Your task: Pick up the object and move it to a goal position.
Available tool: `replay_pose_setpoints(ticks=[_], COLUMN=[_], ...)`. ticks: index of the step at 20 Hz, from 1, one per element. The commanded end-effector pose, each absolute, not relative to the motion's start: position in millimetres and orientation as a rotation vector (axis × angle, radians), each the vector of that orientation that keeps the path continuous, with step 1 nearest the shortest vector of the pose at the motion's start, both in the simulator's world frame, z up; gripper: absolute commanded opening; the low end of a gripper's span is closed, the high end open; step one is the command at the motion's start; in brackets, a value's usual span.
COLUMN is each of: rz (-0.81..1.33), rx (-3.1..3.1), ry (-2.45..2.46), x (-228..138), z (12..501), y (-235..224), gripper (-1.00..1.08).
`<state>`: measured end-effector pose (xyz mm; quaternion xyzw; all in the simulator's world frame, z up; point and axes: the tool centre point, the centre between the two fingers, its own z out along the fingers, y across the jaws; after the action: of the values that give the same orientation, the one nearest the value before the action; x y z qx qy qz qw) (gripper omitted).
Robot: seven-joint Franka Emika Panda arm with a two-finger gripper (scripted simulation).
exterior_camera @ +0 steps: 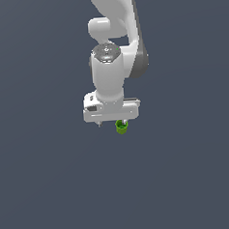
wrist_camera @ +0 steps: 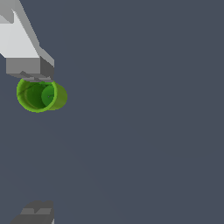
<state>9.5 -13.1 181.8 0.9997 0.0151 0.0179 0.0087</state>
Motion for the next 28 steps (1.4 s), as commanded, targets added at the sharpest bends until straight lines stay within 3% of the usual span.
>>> replay_pose_setpoints(ticks=[1,28], rz=[0.056,0.033], rx=[3.124,3.059], ry=[0.045,-0.728], x=[9.4,-13.2], z=[181.5,147.1], y=[-11.7,9.2], gripper=[1.00,1.00])
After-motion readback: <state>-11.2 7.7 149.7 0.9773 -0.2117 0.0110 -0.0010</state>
